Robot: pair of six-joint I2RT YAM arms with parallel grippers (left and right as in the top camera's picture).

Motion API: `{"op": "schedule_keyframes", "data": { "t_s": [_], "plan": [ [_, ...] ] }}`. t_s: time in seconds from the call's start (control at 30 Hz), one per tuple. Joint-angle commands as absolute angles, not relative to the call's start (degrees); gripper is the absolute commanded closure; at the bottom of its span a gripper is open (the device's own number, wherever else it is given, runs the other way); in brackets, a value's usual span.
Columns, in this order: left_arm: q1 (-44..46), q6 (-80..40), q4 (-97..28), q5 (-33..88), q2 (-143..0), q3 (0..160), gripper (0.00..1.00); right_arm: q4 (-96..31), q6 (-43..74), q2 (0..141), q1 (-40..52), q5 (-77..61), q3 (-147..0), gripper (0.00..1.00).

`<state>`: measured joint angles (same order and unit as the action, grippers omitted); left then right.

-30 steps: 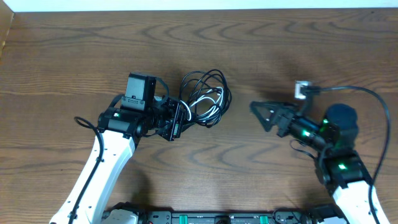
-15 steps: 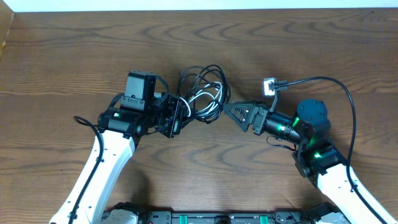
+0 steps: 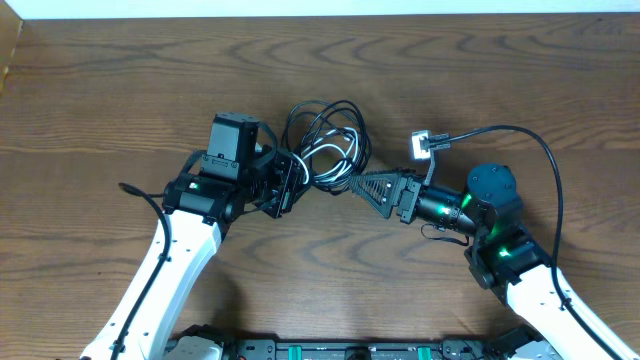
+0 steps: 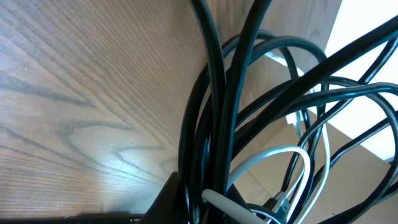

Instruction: Untangle cables

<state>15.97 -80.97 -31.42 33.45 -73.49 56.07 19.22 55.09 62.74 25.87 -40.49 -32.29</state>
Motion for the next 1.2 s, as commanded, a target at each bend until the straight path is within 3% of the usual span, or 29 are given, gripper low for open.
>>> {"op": "schedule_keyframes", "data": {
  "t_s": [0.0,0.6,0.93,1.17],
  "plan": [
    [16.45,-80.16,-30.52,32.93,-72.97,58.04,0.93,18.04,55.02,62.72,26.35,-39.22,-33.23,0.26],
    [17.87,-79.33,-30.48,32.49,-72.97,58.04,0.93,16.47,53.52,63.02,26.35,-36.14,-33.23,0.37],
    [17.98,-79.35,-30.48,32.47,-72.97,58.04,0.93,16.49,52.56,63.02,26.44,-36.58,-33.23,0.61],
    [19.73,-79.37,-28.6,32.25,-72.97,58.04,0.93,16.45,51.55,63.05,28.03,-35.81,-33.23,0.65]
  ]
}}
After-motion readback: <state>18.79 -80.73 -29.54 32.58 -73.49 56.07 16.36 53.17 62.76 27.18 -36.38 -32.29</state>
